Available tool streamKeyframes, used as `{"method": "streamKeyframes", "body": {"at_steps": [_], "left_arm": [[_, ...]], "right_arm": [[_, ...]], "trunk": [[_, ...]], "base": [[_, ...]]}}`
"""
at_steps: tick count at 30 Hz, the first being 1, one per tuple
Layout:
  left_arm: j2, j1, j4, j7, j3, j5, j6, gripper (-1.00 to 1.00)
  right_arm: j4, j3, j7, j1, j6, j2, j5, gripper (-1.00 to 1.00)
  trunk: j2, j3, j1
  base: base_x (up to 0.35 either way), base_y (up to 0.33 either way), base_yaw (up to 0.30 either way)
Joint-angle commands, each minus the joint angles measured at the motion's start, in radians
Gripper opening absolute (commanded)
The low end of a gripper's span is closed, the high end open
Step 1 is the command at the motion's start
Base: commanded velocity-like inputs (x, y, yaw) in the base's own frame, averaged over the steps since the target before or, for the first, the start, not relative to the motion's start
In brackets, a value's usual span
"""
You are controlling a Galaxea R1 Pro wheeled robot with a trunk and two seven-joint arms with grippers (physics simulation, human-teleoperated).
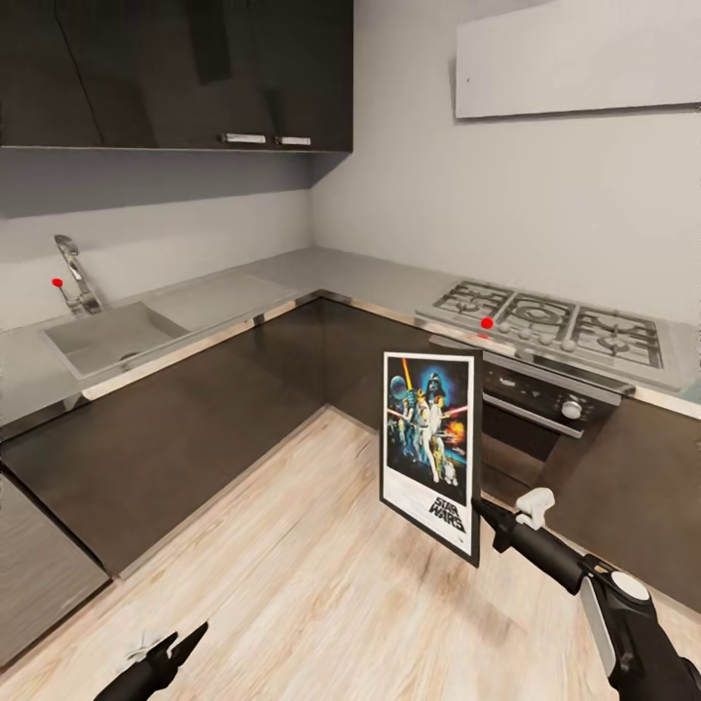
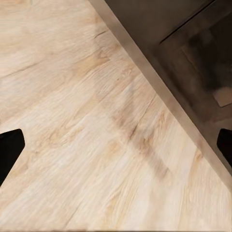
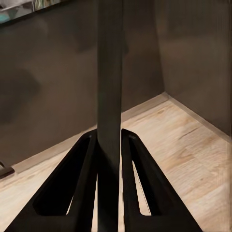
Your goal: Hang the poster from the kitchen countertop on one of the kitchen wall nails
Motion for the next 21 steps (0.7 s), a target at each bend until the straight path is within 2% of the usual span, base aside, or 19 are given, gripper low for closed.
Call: {"method": "streamKeyframes", "body": {"at_steps": [1,6,16,21], "left_arm": [[0.001,0.010,0.000,-0.001,-0.008,0.007,-0.006,1.00],[0.004,0.030,0.000,0.000,-0.007,0.008,-0.006,1.00],[0.004,0.035,0.000,0.002,-0.009,0.008,-0.006,1.00],[0.002,0.035,0.000,0.026,-0.010,0.008,-0.006,1.00]], "right_arm": [[-0.002,-0.008,0.009,-0.001,0.005,0.001,0.000,-1.00],[-0.006,-0.024,0.009,-0.001,0.005,0.001,0.000,-1.00],[-0.007,-0.028,0.009,-0.001,0.005,0.001,0.000,-1.00],[-0.007,-0.028,0.009,-0.001,0.005,0.001,0.000,-1.00]], "trunk": [[0.007,0.004,-0.004],[0.042,0.028,-0.023],[0.112,0.076,-0.061],[0.147,0.100,-0.081]], "base": [[0.000,0.000,0.000],[0.000,0.000,0.000],[0.000,0.000,0.000],[0.000,0.000,0.000]]}}
